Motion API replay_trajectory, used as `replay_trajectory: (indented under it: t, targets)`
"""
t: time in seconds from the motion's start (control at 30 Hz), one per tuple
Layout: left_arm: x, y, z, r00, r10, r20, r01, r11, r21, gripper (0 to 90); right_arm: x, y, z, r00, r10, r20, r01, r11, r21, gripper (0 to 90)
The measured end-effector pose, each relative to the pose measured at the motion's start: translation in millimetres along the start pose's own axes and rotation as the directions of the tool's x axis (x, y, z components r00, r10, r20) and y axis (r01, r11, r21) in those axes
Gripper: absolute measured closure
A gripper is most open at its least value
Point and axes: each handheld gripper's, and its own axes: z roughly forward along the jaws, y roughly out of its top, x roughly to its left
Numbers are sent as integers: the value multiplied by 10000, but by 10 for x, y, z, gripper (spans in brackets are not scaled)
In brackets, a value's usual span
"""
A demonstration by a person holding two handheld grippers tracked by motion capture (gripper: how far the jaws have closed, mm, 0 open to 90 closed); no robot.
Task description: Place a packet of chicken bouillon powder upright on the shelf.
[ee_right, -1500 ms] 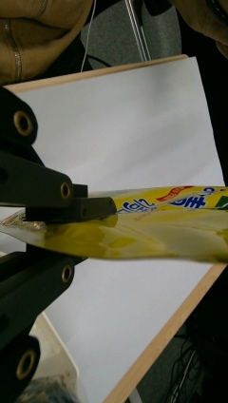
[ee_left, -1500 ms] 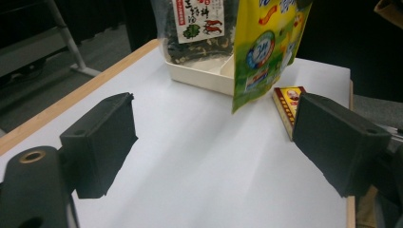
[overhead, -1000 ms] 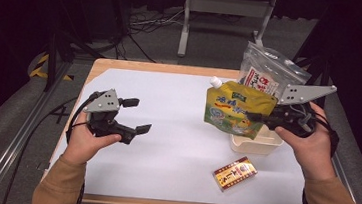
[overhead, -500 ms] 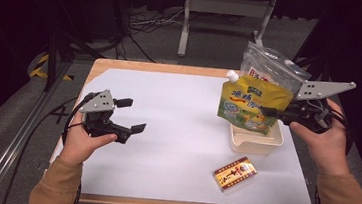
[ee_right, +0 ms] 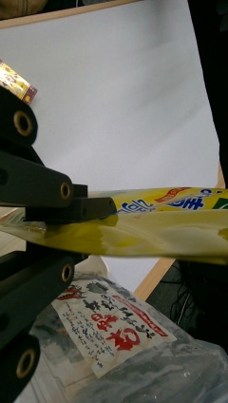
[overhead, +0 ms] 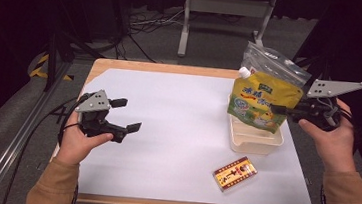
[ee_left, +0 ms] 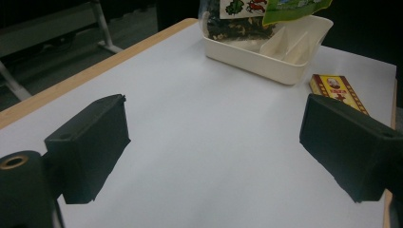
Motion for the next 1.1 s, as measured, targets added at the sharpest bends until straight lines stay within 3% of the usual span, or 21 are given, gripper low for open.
replay_trajectory:
  t: [0.43, 0.8, 1.1]
  targets:
    - [-11, -12, 30, 9999, -5, 127, 3, 9999, 133, 86, -198, -216, 44, 10000, 8, -16, -8, 10000, -97, 864]
    - [-9, -20, 42, 9999, -61, 114, 58, 9997, 235, 86, -345, -369, 49, 9995, 4, -320, -10, 9998, -182, 865]
    - [1, -30, 69, 9998, -154, 151, 149, 9994, 299, 86, -357, -425, 61, 9981, -71, -615, 70, 10000, -21, 866]
